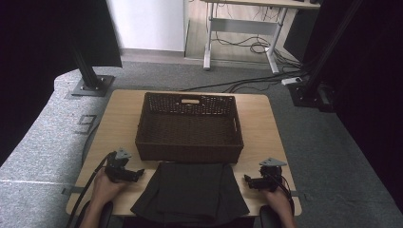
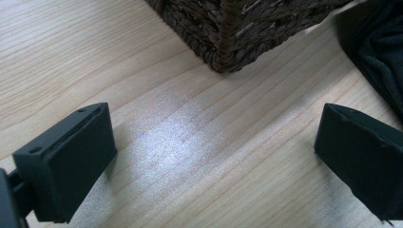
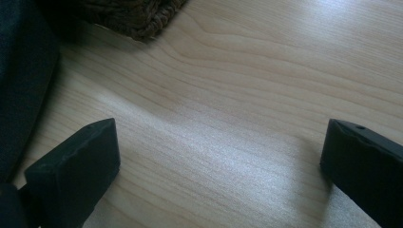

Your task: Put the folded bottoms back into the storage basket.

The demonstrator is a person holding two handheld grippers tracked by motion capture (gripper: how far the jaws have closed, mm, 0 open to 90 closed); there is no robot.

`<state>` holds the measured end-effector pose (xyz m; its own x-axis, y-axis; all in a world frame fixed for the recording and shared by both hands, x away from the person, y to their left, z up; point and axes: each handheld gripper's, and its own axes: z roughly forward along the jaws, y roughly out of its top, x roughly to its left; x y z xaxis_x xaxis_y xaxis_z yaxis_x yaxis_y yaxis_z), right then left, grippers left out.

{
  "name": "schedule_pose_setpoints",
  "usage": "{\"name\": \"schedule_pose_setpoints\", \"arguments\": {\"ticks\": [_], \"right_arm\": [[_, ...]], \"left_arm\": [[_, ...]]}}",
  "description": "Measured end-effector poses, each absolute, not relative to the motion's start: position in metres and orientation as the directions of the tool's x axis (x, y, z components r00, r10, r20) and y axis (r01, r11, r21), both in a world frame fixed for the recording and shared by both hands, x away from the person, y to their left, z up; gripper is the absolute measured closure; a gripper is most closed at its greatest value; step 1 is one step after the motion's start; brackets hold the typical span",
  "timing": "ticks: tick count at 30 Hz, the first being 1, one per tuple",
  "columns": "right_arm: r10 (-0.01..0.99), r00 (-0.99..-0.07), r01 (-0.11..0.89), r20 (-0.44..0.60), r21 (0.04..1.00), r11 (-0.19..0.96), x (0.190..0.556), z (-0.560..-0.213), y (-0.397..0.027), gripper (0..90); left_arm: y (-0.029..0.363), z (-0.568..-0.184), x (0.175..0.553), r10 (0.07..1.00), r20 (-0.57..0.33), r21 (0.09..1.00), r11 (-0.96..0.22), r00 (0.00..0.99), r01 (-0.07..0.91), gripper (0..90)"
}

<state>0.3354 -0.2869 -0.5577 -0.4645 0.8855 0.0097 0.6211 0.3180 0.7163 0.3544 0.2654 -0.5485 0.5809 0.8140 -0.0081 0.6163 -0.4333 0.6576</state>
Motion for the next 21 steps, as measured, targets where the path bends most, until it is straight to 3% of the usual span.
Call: {"name": "schedule_pose_setpoints", "arguments": {"ticks": [7, 11, 21], "right_arm": [[0.875, -0.483, 0.617, 0.009, 0.712, 0.334, 0.336, -0.556, -0.286, 0.9], [0.868, -0.496, 0.613, 0.015, 0.714, 0.338, 0.335, -0.551, -0.284, 0.5], [0.837, -0.545, 0.592, 0.036, 0.724, 0.355, 0.324, -0.532, -0.263, 0.0]], "left_arm": [[0.262, -0.545, 0.354, 0.819, -0.009, 0.639, -0.437, 0.574, 0.633, 3.6], [0.258, -0.543, 0.354, 0.830, -0.001, 0.624, -0.436, 0.558, 0.648, 1.4], [0.234, -0.521, 0.341, 0.785, -0.024, 0.683, -0.440, 0.619, 0.583, 4.1]]}}
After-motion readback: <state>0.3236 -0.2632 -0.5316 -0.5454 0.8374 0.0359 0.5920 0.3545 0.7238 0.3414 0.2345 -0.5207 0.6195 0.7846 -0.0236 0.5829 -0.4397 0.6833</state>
